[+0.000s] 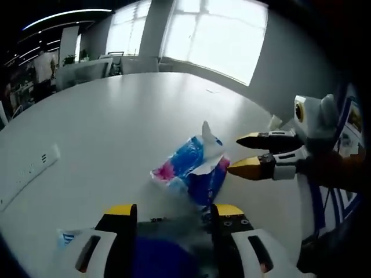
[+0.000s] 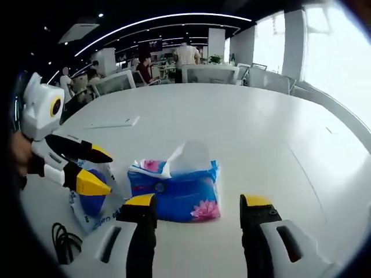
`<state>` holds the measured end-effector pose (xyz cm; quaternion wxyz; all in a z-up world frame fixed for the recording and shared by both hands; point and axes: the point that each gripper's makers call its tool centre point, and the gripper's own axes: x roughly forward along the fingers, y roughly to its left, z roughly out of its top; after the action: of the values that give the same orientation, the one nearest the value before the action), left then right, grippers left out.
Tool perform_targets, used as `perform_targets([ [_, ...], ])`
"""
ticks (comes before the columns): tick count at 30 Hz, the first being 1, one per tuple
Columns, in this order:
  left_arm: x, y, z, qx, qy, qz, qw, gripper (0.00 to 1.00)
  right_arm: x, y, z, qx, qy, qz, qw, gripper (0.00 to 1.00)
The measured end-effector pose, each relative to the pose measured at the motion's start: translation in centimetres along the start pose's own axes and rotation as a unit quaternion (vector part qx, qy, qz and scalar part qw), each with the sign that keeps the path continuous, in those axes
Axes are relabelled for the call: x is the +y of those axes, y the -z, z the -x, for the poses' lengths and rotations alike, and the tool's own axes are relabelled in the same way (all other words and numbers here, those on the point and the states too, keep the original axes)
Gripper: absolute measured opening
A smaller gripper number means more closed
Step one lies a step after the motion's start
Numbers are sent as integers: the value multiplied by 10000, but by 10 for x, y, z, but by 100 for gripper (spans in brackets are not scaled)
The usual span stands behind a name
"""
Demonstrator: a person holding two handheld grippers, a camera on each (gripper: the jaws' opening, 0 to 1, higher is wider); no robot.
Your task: Arrange the tabletop items into an orderly group along one side of the table until the central work area is clear of visible clutter.
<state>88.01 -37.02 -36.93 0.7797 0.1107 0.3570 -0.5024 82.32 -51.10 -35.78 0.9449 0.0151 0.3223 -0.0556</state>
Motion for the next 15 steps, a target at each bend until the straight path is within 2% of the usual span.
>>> perform_targets([
  [8,20,23,27,122,-147,46,9998,62,18,7,12,64,-128,-185,9997,69],
  [15,34,36,47,183,-291,77,9994,69,37,18,20,212,-248,-269,9991,74],
])
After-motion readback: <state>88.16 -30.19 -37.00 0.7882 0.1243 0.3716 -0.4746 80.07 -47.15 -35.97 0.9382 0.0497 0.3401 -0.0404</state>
